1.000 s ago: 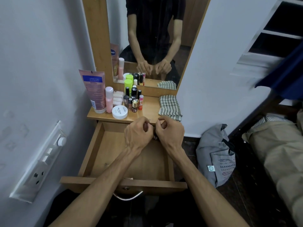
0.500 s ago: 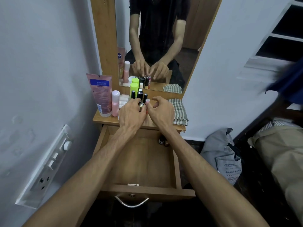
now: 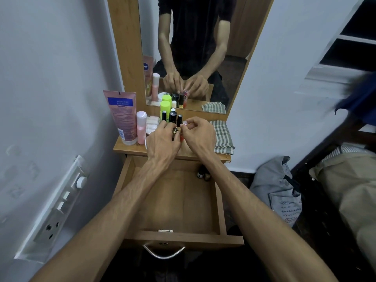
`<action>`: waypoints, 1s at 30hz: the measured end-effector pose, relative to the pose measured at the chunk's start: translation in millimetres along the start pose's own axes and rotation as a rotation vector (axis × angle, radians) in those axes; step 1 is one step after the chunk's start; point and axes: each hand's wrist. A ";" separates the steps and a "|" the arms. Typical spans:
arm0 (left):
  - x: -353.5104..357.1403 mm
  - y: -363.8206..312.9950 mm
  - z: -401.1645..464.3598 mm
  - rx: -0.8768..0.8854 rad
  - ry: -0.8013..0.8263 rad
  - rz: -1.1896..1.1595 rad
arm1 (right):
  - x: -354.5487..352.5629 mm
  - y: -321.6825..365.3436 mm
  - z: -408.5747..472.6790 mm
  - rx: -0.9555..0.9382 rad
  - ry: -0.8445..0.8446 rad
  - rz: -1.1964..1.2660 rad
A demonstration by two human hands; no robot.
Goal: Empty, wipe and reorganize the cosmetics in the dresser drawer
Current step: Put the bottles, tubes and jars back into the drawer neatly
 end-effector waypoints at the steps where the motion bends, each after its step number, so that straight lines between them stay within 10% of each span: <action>1: -0.8 -0.2 -1.2 0.004 -0.002 -0.006 | -1.3 -0.8 -1.2 -0.010 -0.004 0.007; 30: -6.8 -35.0 -63.2 0.161 0.010 -0.152 | -77.2 -51.5 -78.7 0.069 -0.002 0.065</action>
Point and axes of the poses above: each hand's wrist, its own z-axis towards the middle knuckle, its own x-axis out of the palm, y = z × x, and after that the axes turned 2 degrees about x, right-handed
